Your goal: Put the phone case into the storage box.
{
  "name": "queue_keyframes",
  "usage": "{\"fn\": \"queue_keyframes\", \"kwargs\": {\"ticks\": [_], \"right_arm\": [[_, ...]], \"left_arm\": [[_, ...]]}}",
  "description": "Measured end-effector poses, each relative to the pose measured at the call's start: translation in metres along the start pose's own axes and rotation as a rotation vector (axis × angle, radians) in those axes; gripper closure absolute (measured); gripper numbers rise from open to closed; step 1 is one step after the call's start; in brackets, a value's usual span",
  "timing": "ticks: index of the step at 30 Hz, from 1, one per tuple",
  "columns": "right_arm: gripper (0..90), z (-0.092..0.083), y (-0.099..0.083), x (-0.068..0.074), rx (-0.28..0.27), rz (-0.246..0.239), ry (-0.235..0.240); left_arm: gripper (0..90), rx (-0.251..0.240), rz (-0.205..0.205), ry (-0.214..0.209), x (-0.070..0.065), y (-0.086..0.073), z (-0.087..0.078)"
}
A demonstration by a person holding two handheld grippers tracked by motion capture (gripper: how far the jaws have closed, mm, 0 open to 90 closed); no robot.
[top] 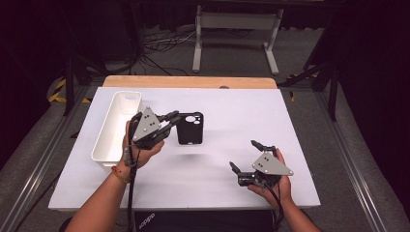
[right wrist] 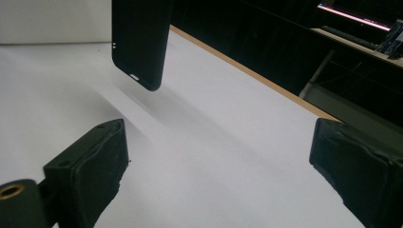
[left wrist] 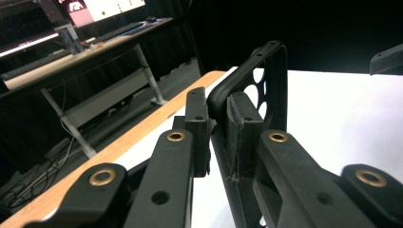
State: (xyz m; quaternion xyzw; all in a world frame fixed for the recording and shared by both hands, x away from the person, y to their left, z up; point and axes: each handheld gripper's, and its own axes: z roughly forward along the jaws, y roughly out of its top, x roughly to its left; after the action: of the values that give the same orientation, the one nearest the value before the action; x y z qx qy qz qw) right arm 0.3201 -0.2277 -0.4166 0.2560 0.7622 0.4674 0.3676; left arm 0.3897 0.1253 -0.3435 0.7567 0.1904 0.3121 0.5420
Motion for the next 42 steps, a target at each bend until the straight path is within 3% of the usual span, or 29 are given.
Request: {"fn": "queue_keyframes", "kwargs": {"ticks": [7, 15, 19, 24, 42], "right_arm": [[6.5, 0.001, -0.003, 0.001, 0.014, 0.005, -0.005], [6.0, -0.001, -0.005, -0.002, -0.005, 0.029, -0.015], [6.0, -0.001, -0.006, -0.001, 0.001, 0.018, -0.012], [6.0, -0.001, -0.006, 0.000, -0.001, 0.008, -0.010], [6.0, 0.001, -0.007, 0.002, 0.013, 0.010, -0.005]], "left_arm": [[81.0, 0.001, -0.009, -0.009, 0.012, 0.006, -0.011], [81.0, 0.004, -0.016, 0.007, 0.032, 0.012, -0.025], [81.0, -0.005, -0.020, 0.019, 0.039, 0.014, -0.030], [81.0, 0.012, 0.008, 0.039, 0.048, 0.020, -0.036], [81.0, 0.037, 0.042, 0.090, 0.080, 0.034, -0.060]]}}
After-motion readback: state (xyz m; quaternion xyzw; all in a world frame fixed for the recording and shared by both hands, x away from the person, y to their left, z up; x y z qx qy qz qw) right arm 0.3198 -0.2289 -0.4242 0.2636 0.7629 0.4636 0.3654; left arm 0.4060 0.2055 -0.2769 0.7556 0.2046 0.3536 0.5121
